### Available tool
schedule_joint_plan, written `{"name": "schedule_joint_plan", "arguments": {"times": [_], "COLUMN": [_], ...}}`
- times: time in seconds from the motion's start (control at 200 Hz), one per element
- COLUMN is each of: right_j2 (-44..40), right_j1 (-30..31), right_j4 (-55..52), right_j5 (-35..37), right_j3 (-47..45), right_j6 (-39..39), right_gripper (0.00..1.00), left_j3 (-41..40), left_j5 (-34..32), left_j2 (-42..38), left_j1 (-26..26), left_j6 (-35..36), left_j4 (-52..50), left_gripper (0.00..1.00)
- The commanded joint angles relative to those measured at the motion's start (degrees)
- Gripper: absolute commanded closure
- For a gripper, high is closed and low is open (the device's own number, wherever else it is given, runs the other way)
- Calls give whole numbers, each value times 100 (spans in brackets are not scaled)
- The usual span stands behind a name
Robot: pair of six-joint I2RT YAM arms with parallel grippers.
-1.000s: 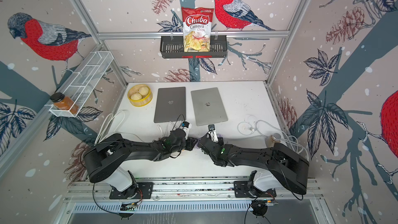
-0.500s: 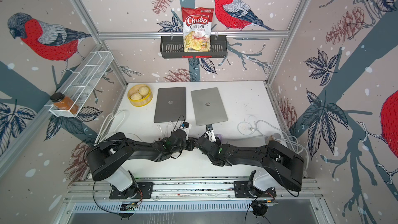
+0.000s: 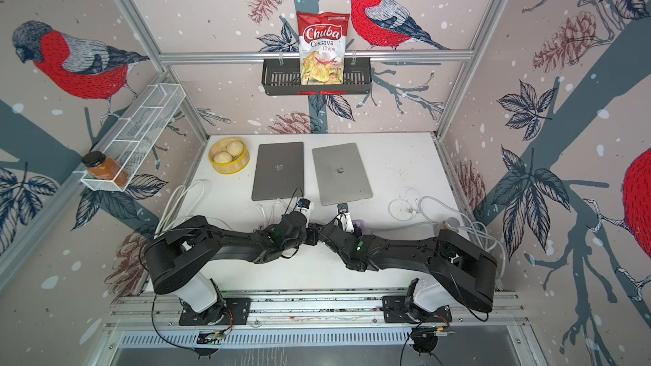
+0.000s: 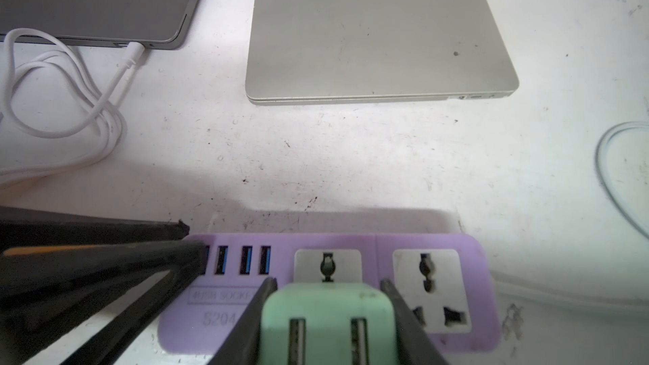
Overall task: Unplug the laptop charger
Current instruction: Remove the plug from the socket.
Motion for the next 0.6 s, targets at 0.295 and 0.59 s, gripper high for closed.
{"name": "schedule_joint_plan", "arguments": {"times": [0.295, 0.59], "right_j2": [-141, -345], "right_j1": [9, 22], "right_j4": [-60, -227], "right_j5": [-95, -17], "right_j3": [137, 181], "right_j6": [251, 318], "right_gripper": [64, 66], "left_j3": [73, 82], "left_j5": [-254, -353], "left_j2": [160, 179], "left_j1": [-64, -73], "left_j6": [18, -12], "left_j4": [-886, -973], "left_gripper": [74, 74]}}
